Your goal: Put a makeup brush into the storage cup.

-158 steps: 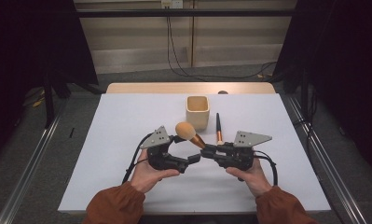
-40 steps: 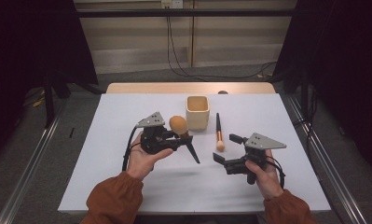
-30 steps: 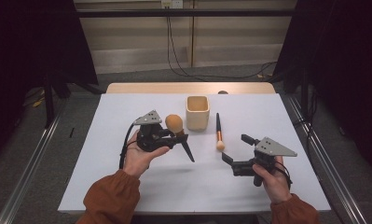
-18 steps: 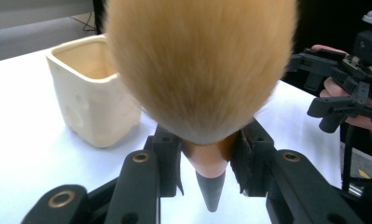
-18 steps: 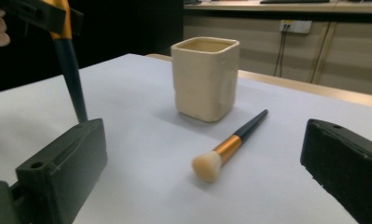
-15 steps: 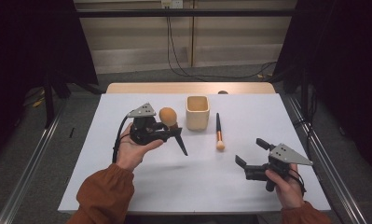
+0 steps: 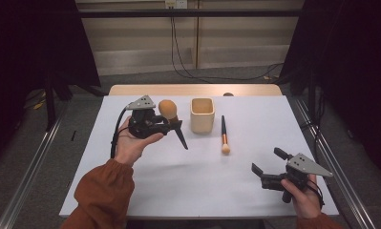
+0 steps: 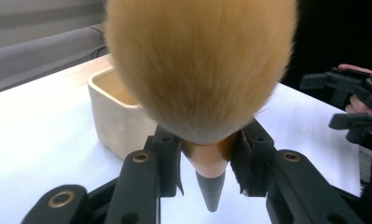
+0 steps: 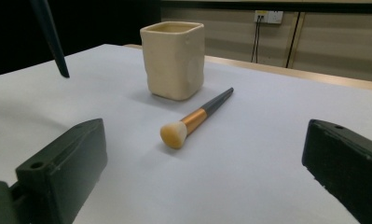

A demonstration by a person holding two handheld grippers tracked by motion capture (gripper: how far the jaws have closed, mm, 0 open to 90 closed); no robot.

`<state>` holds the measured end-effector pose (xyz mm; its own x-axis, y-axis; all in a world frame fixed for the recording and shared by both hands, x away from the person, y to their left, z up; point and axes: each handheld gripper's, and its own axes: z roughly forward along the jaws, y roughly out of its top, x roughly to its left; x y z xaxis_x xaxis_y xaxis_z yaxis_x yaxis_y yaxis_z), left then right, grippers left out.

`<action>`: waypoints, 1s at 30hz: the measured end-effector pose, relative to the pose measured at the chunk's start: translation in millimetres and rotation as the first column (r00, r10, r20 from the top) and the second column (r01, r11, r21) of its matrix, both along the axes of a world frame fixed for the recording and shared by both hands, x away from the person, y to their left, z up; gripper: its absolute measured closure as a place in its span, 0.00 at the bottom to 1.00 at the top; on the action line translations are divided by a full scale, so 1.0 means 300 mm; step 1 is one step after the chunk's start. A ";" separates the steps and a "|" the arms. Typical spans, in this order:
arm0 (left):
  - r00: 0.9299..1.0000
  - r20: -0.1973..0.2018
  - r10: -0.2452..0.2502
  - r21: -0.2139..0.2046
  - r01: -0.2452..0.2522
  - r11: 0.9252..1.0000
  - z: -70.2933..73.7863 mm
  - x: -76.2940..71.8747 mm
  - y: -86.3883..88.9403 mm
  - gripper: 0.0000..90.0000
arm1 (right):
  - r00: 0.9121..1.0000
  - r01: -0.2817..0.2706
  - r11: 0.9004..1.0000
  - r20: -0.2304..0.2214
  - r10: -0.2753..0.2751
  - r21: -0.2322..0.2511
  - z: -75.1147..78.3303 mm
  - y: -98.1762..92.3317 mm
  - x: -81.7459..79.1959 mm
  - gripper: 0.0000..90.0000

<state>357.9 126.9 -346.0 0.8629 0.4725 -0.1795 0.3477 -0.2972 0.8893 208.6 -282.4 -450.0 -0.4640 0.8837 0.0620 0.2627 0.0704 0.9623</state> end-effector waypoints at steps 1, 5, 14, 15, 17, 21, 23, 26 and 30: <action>1.000 0.002 -0.003 0.005 0.003 1.000 0.007 0.000 -0.004 0.73 | 1.000 -0.002 1.000 -0.002 0.002 0.002 -0.003 -0.005 -0.006 0.00; 1.000 0.008 0.002 -0.011 -0.002 1.000 0.032 0.015 -0.014 0.73 | 1.000 0.019 1.000 0.009 -0.019 0.014 -0.003 -0.015 -0.018 0.00; 1.000 0.015 0.012 -0.023 -0.012 1.000 0.038 0.064 -0.053 0.73 | 0.999 0.028 0.999 0.015 -0.028 0.023 -0.010 -0.024 -0.021 0.00; 1.000 0.013 0.015 -0.028 -0.014 1.000 0.039 0.071 -0.056 0.73 | 1.000 0.024 0.999 0.015 -0.024 0.025 -0.010 -0.024 -0.021 0.00; 1.000 0.017 0.023 -0.035 -0.023 0.999 0.044 0.086 -0.063 0.73 | 1.000 0.025 0.999 0.013 -0.025 0.025 -0.011 -0.022 -0.021 0.00; 0.998 0.024 0.054 -0.055 -0.053 0.997 0.057 0.124 -0.067 0.73 | 1.000 0.018 0.999 0.015 -0.019 0.033 -0.015 -0.023 -0.021 0.00; 0.998 0.030 0.063 -0.065 -0.061 0.996 0.068 0.141 -0.068 0.73 | 1.000 0.011 0.999 0.010 -0.011 0.038 -0.016 -0.022 -0.021 0.00; 0.997 0.043 0.067 -0.073 -0.063 0.995 0.086 0.157 -0.071 0.73 | 1.000 0.012 0.999 0.004 -0.012 0.039 -0.018 -0.020 -0.021 0.00; 0.996 0.051 0.076 -0.106 -0.070 0.992 0.102 0.186 -0.070 0.73 | 1.000 -0.001 0.999 -0.002 0.001 0.039 -0.019 -0.020 -0.022 0.00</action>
<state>413.6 105.7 -315.4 0.8366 0.5160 -0.1839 0.3146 -0.1778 0.9324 202.1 -288.3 -455.7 -0.4644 0.8802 0.0974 0.2644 0.0328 0.9639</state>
